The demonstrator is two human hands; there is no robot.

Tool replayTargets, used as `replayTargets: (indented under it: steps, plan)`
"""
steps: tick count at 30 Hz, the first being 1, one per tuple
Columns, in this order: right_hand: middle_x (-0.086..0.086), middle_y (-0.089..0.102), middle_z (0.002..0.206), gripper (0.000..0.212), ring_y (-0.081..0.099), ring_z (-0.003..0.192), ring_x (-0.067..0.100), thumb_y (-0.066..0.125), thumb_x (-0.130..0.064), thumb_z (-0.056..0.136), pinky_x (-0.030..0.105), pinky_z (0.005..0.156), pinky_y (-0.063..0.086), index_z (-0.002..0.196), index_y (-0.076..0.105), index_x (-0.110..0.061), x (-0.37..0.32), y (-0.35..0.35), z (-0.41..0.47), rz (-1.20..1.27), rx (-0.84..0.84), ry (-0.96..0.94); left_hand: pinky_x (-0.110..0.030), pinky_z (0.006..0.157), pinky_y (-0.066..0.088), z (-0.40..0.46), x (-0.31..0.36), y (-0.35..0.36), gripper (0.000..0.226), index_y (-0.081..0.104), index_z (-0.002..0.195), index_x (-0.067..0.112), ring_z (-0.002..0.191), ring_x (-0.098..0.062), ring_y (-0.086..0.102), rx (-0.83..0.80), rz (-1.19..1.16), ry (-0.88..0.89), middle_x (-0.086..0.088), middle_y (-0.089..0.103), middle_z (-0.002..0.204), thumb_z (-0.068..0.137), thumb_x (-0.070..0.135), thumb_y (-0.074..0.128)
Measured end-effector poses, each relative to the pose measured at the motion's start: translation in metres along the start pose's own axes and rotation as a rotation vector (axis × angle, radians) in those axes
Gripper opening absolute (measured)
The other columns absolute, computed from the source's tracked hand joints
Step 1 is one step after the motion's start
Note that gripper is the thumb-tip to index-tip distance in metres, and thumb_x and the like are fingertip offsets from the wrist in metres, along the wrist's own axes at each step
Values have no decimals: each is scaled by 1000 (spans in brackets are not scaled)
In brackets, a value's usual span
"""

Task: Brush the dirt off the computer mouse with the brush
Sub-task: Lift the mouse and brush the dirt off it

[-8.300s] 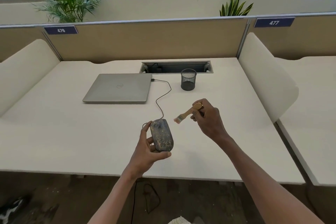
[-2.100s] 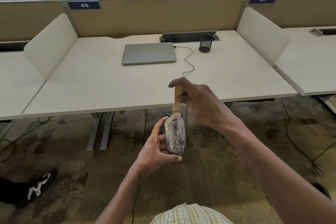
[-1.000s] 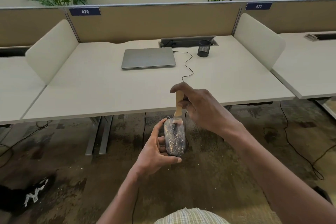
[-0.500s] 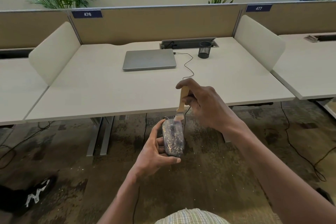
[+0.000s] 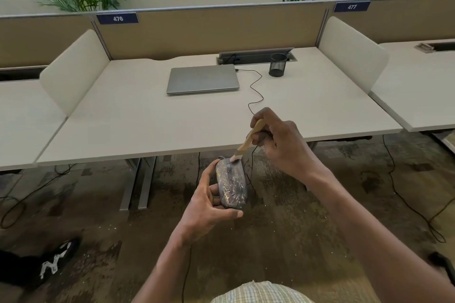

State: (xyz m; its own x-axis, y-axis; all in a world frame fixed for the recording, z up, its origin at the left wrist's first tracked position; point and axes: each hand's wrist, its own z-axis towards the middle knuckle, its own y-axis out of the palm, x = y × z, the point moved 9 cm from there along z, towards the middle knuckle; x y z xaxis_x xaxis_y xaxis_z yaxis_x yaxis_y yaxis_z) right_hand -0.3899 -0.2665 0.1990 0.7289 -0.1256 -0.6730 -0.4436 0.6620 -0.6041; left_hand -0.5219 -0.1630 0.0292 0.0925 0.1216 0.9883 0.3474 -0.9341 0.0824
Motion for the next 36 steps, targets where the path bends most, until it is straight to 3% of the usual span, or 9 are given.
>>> replayTargets:
  steps: [5, 10, 13, 17, 20, 25, 30, 36]
  plan:
    - [1, 67, 84, 41, 70, 77, 12, 48, 19, 88, 34, 71, 61, 103, 50, -19, 17, -5, -10, 17, 34, 71, -45, 91, 62, 1, -3, -5, 120, 28, 149, 48, 107, -35, 75, 14, -8, 3, -14, 72, 123, 66, -13, 89]
    - [8, 69, 85, 41, 72, 75, 13, 47, 22, 88, 30, 72, 62, 100, 51, -17, 30, -10, -10, 131, 131, 142, -44, 90, 62, 3, -2, -6, 122, 27, 153, 43, 108, -35, 75, 13, -16, 12, -16, 69, 127, 62, -8, 91]
    - [8, 69, 86, 40, 74, 78, 15, 47, 20, 89, 35, 73, 63, 100, 51, -18, 38, -5, -19, 155, 109, 192, -43, 90, 62, 3, -3, -9, 124, 25, 155, 41, 108, -36, 74, 14, -31, 6, -19, 69, 127, 62, -11, 90]
    - [11, 70, 87, 40, 74, 76, 15, 49, 16, 93, 31, 73, 62, 97, 50, -24, 47, -12, -24, 228, 178, 259, -42, 90, 62, 2, -2, -9, 124, 24, 155, 39, 109, -34, 74, 16, -25, 2, -17, 69, 127, 64, -17, 87]
    - [11, 69, 87, 34, 74, 76, 17, 51, 13, 95, 33, 73, 63, 98, 50, -21, 55, -13, -25, 279, 229, 302, -43, 90, 63, 3, -1, -7, 124, 25, 154, 41, 109, -35, 74, 10, -25, 6, -17, 69, 127, 63, -15, 88]
    - [15, 70, 90, 28, 75, 79, 20, 51, 11, 96, 37, 74, 63, 101, 49, -16, 59, 1, -34, 321, 165, 339, -43, 89, 63, 3, -2, -10, 122, 27, 152, 43, 108, -36, 75, 22, -23, 3, -15, 72, 124, 60, -8, 90]
    - [17, 70, 93, 24, 75, 78, 21, 53, 9, 97, 38, 75, 63, 104, 49, -14, 69, -8, -34, 373, 260, 425, -44, 89, 63, 5, -3, -10, 123, 27, 153, 44, 106, -37, 75, 17, -24, 3, -15, 73, 121, 60, -6, 92]
    - [16, 71, 92, 20, 75, 77, 20, 54, 7, 97, 37, 75, 63, 107, 49, -10, 69, 0, -40, 366, 208, 444, -46, 91, 62, 4, 0, -11, 126, 26, 154, 44, 108, -37, 75, 17, -20, 7, -15, 73, 123, 56, 4, 95]
